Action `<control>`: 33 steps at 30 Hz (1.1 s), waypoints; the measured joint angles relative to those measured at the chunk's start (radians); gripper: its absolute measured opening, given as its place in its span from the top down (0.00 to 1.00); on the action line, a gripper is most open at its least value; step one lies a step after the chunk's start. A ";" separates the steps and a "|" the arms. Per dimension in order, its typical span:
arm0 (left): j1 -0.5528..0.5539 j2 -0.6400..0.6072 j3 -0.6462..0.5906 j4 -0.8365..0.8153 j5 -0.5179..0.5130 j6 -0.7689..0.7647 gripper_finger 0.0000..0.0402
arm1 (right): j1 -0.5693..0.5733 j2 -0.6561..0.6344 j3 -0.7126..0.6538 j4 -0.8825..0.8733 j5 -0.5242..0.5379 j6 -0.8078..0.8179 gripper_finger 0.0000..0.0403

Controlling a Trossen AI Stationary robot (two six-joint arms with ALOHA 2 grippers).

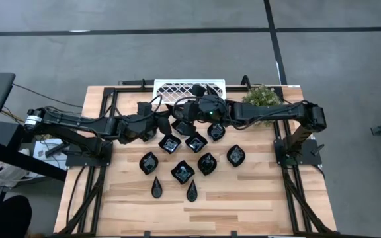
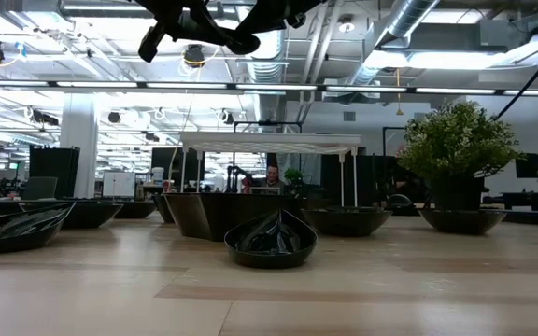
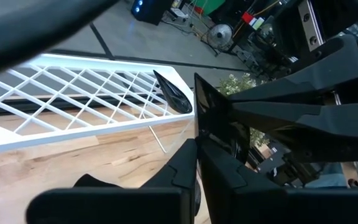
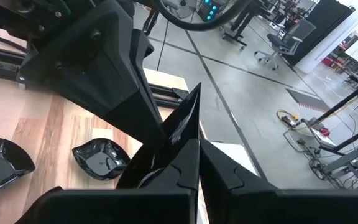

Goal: Pick & Place Mini shaped plates
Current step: Stack the drop-shaped plate on top of the other drop-shaped plates on the shelf

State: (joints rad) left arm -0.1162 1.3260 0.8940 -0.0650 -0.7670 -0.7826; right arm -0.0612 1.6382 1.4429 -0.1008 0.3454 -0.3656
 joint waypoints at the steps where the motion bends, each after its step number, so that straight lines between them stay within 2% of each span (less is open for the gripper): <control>1: 0.000 0.000 0.000 0.000 0.000 0.000 0.95 | 0.000 0.000 0.000 -0.001 0.000 0.000 1.00; 10: 0.000 0.000 0.000 0.000 0.001 0.018 0.94 | 0.000 0.001 0.000 -0.012 0.021 0.000 1.00; 20: 0.000 -0.001 0.001 -0.001 -0.007 0.027 0.68 | 0.000 0.003 0.000 -0.016 0.024 0.000 1.00; 24: -0.002 -0.001 0.001 -0.003 -0.006 0.027 0.60 | -0.003 0.003 0.000 -0.026 0.055 0.000 1.00; 33: -0.029 -0.001 0.001 -0.005 -0.002 0.027 0.52 | -0.045 0.002 0.000 -0.070 0.056 0.031 1.00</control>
State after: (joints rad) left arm -0.1452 1.3247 0.8951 -0.0704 -0.7693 -0.7555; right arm -0.1064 1.6405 1.4425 -0.1704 0.4019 -0.3342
